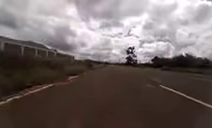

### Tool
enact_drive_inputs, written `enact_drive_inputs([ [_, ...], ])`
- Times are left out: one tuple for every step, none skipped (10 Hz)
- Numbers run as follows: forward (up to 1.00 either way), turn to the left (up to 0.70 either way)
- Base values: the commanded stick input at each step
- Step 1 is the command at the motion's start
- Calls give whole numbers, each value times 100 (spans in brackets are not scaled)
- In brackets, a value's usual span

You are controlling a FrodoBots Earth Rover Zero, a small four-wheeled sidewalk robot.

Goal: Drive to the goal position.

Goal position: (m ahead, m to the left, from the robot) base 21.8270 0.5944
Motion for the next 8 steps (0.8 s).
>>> enact_drive_inputs([
  [100, -10],
  [100, -22],
  [100, -30],
  [100, -36],
  [100, -36],
  [100, -18],
  [100, 0],
  [100, 0],
])
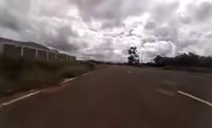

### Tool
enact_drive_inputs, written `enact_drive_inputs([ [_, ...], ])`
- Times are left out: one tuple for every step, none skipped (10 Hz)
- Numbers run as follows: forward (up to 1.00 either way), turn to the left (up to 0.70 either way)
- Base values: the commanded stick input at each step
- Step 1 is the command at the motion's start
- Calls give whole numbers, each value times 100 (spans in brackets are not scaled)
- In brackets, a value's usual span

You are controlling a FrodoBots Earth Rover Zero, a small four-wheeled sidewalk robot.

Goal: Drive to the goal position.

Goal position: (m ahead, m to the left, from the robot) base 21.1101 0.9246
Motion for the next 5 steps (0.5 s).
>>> enact_drive_inputs([
  [100, 0],
  [100, 0],
  [100, 0],
  [100, -7],
  [100, -23],
])
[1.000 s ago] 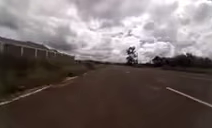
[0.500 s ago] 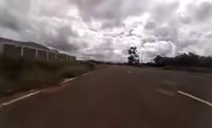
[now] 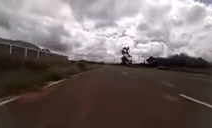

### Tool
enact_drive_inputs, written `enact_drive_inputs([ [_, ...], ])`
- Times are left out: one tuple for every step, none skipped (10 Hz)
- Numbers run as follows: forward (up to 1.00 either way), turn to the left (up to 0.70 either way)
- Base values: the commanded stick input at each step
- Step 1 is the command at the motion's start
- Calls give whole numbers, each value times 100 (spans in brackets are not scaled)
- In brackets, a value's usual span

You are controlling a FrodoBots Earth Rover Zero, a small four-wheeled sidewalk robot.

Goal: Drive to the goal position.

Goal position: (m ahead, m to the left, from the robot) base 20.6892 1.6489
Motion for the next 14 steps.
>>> enact_drive_inputs([
  [100, -36],
  [100, -38],
  [100, -40],
  [100, -24],
  [100, -8],
  [100, 0],
  [100, 0],
  [100, 0],
  [100, 0],
  [100, 0],
  [100, 0],
  [100, 0],
  [100, 0],
  [100, 0],
])
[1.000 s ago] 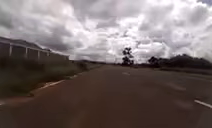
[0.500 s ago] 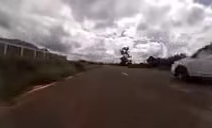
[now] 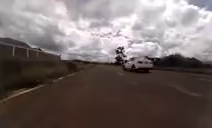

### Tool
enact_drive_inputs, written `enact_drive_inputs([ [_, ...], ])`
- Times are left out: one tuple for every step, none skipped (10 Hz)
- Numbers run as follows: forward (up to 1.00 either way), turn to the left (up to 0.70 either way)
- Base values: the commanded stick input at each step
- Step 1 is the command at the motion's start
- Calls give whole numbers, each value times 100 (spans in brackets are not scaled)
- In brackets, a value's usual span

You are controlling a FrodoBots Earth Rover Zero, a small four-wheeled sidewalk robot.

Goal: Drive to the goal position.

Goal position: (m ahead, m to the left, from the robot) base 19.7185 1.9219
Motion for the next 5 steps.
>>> enact_drive_inputs([
  [100, 0],
  [100, 0],
  [100, 0],
  [100, 0],
  [100, 0],
])
